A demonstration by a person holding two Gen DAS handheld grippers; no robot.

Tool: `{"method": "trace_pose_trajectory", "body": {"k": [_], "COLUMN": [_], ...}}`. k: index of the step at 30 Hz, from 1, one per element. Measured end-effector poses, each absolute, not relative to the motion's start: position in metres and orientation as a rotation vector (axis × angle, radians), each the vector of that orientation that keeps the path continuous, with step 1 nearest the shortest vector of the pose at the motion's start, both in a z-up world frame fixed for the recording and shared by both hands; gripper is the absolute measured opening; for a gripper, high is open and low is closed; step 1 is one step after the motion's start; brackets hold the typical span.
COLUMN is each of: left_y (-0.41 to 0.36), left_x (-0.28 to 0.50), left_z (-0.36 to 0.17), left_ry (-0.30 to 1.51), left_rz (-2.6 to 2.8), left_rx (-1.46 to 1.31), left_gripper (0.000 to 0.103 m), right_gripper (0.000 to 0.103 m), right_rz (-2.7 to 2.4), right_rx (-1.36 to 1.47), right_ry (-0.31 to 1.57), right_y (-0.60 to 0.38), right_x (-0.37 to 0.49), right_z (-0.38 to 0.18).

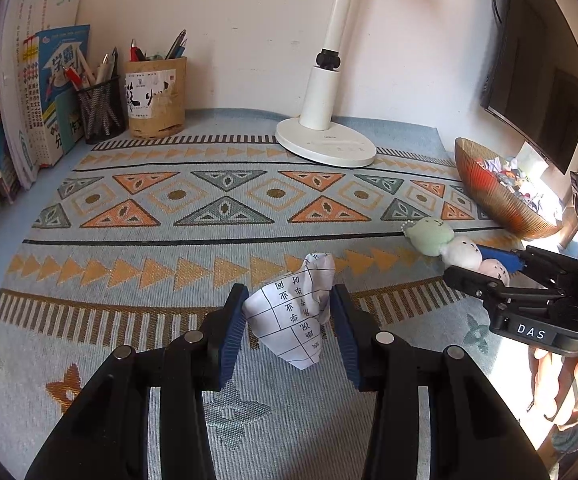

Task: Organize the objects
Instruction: 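Grasp the green-white-pink stacked plush with the right gripper while the left holds the paper, then carry the plush and folded paper over the gold bowl and open both grippers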

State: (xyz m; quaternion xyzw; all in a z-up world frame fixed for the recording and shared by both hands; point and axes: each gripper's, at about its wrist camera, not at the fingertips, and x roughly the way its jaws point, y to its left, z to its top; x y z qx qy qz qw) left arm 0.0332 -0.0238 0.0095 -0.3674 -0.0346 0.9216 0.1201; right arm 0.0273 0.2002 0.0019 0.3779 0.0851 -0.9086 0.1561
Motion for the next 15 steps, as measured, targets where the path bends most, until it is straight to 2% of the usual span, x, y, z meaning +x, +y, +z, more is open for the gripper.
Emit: {"method": "trace_pose_trajectory", "body": {"k": [4, 8, 15], "left_y": [-0.019, 0.003, 0.074], "left_x": [0.033, 0.039, 0.034], "left_z": [0.009, 0.015, 0.08], "left_ry": [-0.064, 0.057, 0.04], "left_rz": [2.692, 2.688, 2.564], "left_rx": [-1.092, -1.069, -0.852], "left_gripper": [0.039, 0.038, 0.038], "right_gripper": [0.055, 0.055, 0.051], "right_rz": [-2.571, -2.564, -2.81], "right_rx": [1.064, 1.033, 0.837], "right_ry": [0.216, 0.116, -0.029], "right_y": [0.202, 0.226, 0.314], "right_x": [0.054, 0.073, 0.069], "right_z": [0.006, 0.024, 0.111]}}
